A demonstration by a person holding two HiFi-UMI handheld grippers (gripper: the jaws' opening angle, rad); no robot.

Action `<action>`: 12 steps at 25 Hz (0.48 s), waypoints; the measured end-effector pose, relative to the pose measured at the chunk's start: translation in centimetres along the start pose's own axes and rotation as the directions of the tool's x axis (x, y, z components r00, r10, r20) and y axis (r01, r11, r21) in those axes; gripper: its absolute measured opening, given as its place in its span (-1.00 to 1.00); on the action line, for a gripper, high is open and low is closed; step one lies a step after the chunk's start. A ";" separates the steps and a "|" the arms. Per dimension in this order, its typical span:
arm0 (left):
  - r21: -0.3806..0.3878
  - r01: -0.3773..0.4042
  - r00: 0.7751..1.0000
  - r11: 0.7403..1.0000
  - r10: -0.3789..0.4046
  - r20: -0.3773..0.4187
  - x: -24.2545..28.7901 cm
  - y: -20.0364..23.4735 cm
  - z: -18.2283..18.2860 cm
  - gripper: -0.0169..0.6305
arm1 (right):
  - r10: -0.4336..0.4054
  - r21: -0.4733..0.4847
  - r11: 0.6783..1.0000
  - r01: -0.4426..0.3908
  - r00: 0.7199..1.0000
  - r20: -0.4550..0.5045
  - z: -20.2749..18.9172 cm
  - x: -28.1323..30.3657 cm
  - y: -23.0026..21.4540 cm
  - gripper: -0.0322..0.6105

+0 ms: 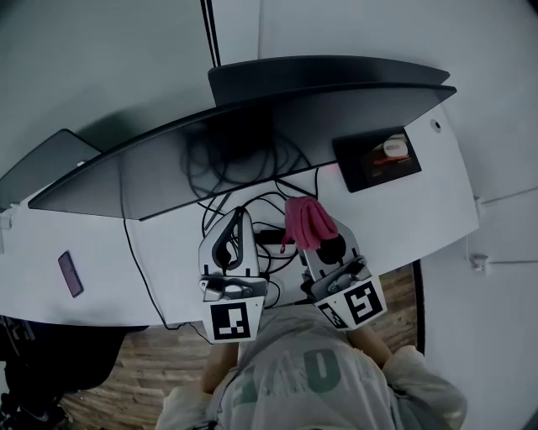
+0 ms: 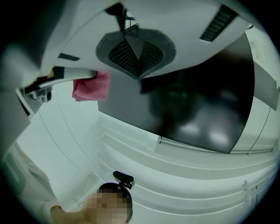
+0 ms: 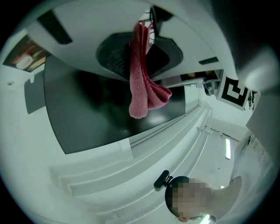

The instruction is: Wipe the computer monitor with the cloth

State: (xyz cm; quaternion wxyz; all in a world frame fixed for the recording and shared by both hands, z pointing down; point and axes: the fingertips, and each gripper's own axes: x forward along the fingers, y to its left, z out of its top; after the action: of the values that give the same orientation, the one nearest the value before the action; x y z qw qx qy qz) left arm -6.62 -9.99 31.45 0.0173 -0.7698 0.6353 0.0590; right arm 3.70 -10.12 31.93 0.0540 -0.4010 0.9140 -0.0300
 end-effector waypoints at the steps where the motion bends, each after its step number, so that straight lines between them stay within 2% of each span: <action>1: 0.006 -0.012 1.000 1.000 0.012 -0.002 0.2 -0.1 0.0 -0.90 | 0.011 0.006 1.000 -0.011 1.000 0.004 0.1 0.1 -0.2 -0.71; 7: 0.042 -0.049 0.998 0.998 0.047 0.038 0.9 -1.8 0.8 -0.90 | 0.048 0.092 0.994 -0.049 0.999 0.012 -0.5 0.0 -1.9 -0.72; 12: 0.049 -0.067 0.998 0.997 0.068 -0.011 1.2 -2.8 0.2 -0.90 | 0.072 0.113 0.991 -0.074 0.997 0.014 -0.7 0.1 -2.0 -0.71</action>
State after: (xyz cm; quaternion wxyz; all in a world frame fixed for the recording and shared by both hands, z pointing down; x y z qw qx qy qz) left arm -3.68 -10.62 30.94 0.0300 -0.7477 0.6622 0.0393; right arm 5.02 -11.58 32.84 0.0824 -0.3637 0.9246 -0.0777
